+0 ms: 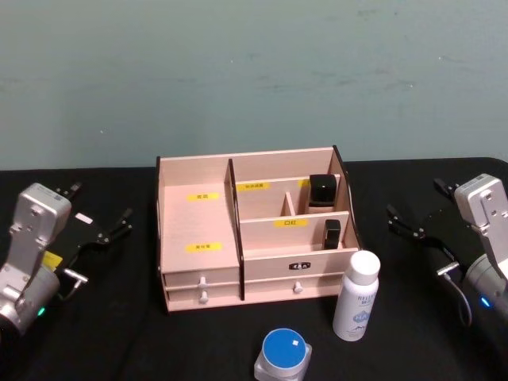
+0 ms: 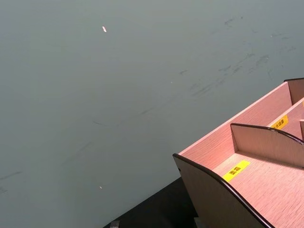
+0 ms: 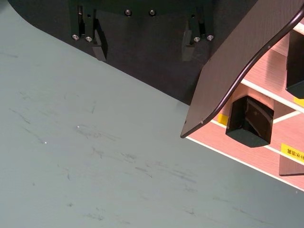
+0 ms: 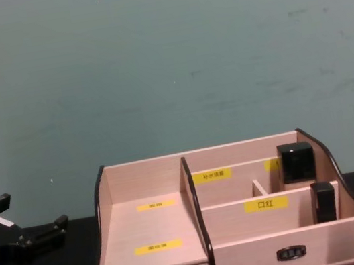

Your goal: Pick up the facial cleanser and watermelon frost from the table and place them into the tiered storage box.

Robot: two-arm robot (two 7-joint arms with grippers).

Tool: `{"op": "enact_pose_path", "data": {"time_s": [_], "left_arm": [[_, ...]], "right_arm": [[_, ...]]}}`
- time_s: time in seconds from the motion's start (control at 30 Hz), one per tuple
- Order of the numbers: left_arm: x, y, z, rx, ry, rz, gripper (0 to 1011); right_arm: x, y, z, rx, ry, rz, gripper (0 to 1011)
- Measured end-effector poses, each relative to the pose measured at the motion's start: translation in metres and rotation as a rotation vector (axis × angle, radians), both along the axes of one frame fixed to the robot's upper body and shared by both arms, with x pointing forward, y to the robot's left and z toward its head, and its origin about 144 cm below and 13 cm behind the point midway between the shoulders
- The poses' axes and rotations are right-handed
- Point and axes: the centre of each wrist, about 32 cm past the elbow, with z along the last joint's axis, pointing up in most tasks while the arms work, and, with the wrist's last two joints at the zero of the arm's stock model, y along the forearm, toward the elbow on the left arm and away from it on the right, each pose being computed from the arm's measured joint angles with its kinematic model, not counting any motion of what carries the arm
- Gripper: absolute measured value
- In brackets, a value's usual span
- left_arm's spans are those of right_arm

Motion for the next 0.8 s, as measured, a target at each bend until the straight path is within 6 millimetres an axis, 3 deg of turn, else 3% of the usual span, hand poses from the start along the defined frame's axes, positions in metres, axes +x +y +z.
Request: {"op": "enact_pose_path", "data": {"time_s": [0.8], "left_arm": [[0.0, 0.0, 0.0, 0.0, 0.0, 0.0, 1010]], "right_arm": [[-0.0054, -0.0009, 0.005, 0.027, -0.022, 0.048, 1002]]}}
